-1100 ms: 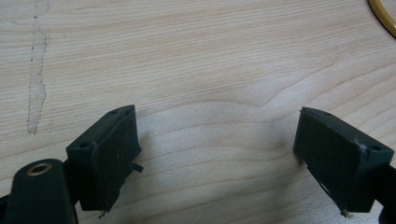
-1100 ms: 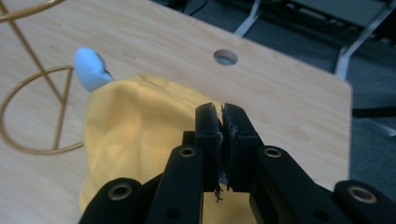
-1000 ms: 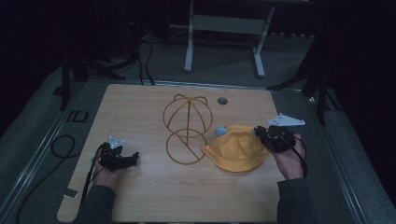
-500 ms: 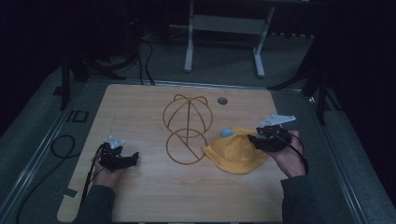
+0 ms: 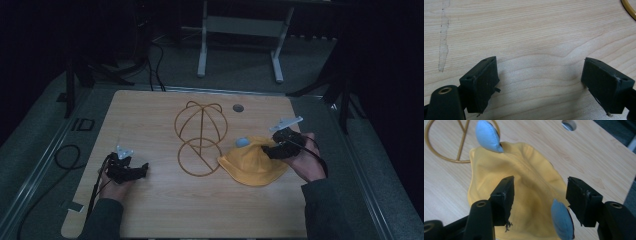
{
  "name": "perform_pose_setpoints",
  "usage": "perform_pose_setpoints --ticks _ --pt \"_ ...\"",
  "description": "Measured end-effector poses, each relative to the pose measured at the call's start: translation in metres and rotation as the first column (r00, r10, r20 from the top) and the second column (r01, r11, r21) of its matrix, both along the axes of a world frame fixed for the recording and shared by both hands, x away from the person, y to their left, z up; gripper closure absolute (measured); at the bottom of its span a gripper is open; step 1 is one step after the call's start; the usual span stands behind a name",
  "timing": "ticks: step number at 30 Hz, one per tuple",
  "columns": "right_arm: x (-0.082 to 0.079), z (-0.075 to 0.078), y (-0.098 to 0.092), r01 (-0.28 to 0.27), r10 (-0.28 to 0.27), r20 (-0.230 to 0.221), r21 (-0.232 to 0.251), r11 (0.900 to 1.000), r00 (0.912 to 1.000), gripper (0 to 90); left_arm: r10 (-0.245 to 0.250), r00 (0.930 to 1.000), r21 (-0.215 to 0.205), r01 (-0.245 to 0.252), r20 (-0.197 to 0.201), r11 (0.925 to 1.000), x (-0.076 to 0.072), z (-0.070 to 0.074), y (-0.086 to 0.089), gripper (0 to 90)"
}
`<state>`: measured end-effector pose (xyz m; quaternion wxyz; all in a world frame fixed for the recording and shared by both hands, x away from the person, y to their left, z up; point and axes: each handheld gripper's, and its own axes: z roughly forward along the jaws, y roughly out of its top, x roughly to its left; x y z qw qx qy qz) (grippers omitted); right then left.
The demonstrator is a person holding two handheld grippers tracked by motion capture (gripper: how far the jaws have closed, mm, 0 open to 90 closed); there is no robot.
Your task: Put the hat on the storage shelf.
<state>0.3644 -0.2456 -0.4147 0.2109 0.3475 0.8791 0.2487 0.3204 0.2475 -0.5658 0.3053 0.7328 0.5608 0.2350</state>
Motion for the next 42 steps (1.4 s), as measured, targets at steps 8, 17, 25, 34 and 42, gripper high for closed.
perform_pose_setpoints --ticks 8,17,25,34,42 --pt "0.010 0.002 0.006 -0.035 0.033 -0.043 -0.037 0.999 0.9985 38.1 0.000 1.0000 0.000 0.000 0.000 1.0000 0.000 0.000 0.000 14.3" --pt "0.020 0.002 0.012 -0.115 0.107 -0.089 -0.092 0.989 0.9902 37.7 0.000 1.0000 0.000 0.000 0.001 1.0000 0.000 0.000 0.000 14.3" --pt "0.030 0.001 0.022 -0.168 0.148 -0.132 -0.148 0.975 0.9801 37.4 0.000 1.0000 0.000 0.000 0.000 1.0000 0.000 0.000 0.000 14.3" --pt "0.040 -0.006 0.032 -0.229 0.185 -0.214 -0.200 0.953 0.9591 40.8 -0.001 1.0000 -0.002 0.001 0.001 1.0000 0.000 0.000 0.000 14.4" --pt "0.047 -0.019 0.040 -0.287 0.202 -0.297 -0.279 0.916 0.9333 45.8 -0.002 1.0000 -0.002 0.002 0.003 1.0000 -0.001 0.000 0.000 14.4"
